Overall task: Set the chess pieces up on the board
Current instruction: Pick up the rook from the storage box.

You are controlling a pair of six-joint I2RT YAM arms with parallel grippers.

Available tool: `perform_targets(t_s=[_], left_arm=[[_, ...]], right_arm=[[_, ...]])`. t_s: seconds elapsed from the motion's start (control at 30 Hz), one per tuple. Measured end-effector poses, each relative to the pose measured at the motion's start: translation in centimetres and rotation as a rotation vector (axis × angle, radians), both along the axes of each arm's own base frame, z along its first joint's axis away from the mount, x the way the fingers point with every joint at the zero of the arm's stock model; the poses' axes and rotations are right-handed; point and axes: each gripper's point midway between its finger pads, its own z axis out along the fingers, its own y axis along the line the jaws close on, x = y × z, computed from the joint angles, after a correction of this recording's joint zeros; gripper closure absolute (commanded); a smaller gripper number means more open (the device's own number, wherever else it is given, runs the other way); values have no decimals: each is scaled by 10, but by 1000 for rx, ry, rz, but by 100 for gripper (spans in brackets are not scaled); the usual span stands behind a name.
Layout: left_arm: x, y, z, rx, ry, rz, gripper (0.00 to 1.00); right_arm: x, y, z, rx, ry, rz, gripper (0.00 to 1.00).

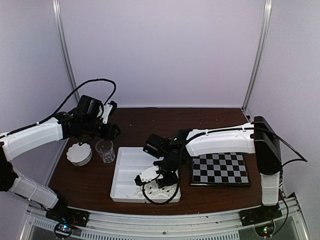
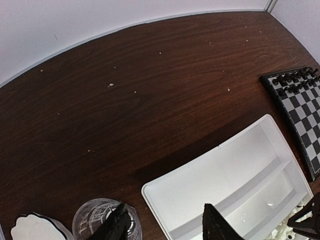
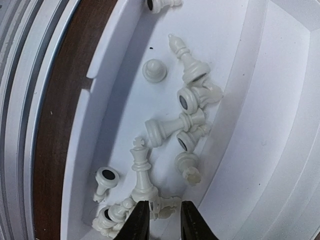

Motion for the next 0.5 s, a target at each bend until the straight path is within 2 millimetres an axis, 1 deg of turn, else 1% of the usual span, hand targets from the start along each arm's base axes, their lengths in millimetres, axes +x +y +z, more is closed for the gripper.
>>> perform_targets(t_s=[0.2, 0.4, 0.5], left_arm=[[-3, -5, 16, -55, -27, -32, 50], [-5, -10, 18, -76, -24, -56, 50], [-6, -12, 18, -82, -20, -64, 49]], right_arm=[[0, 2, -5, -17, -6, 3, 76], [3, 7, -11, -24, -9, 1, 73], [3, 11, -10, -20, -11, 2, 72]])
